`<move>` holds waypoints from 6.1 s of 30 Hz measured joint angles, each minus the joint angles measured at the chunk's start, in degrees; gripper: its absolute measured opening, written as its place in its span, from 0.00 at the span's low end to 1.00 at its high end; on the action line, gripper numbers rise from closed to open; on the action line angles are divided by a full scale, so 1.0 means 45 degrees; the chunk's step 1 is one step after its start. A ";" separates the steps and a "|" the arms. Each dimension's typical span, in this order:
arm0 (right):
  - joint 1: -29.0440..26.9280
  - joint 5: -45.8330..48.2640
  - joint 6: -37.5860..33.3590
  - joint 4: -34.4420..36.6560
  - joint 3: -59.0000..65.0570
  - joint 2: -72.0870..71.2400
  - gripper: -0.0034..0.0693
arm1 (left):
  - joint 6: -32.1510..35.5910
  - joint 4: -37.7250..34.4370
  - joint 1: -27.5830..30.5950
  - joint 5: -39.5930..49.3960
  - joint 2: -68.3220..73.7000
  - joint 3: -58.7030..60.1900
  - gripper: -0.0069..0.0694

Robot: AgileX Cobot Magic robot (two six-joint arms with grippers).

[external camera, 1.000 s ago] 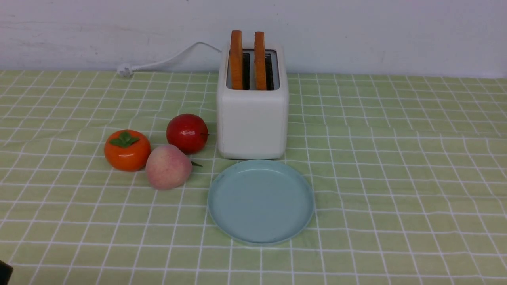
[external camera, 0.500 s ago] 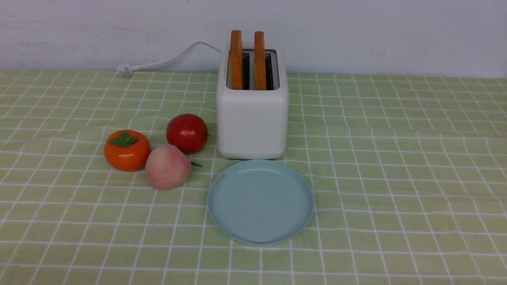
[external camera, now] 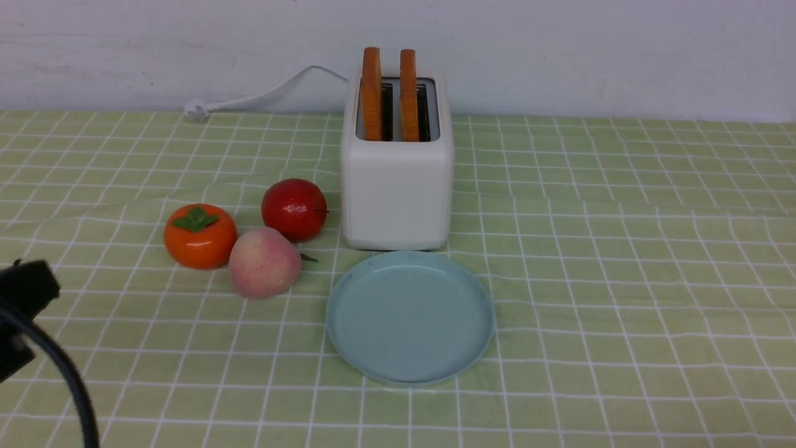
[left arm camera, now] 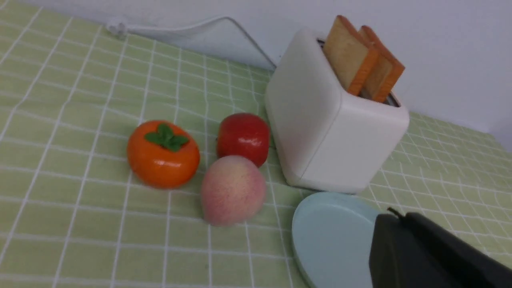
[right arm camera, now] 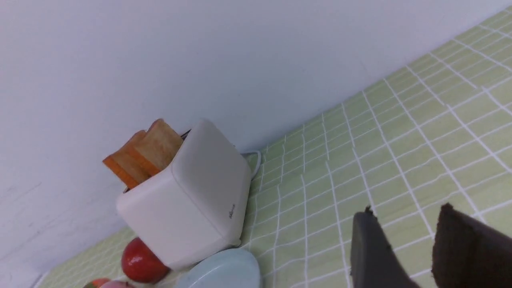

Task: Take toasted bread from bread machine on green coffee tablecloth place on plate.
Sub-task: 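Reach for a toast slice standing in the toaster with the left gripper, then place the slice of bread on the plate with the left gripper, then grasp the toast slice in the toaster and pull it up out of the slot with the right gripper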

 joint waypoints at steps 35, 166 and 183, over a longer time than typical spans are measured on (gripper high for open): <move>0.0000 0.6878 -0.8229 0.2605 -0.6811 0.4833 0.05 | 0.0214 0.0776 -0.3725 -1.2417 1.7434 -0.8715 0.67; 0.0000 1.0165 -1.0226 0.4560 -0.6811 0.4875 0.07 | -0.3637 0.4331 -0.3782 0.6084 1.4172 -1.0502 0.07; 0.0000 0.9172 -1.0830 0.5560 -0.9447 1.2092 0.07 | -0.2681 0.4204 -0.3782 0.2316 -0.0404 -0.1550 0.07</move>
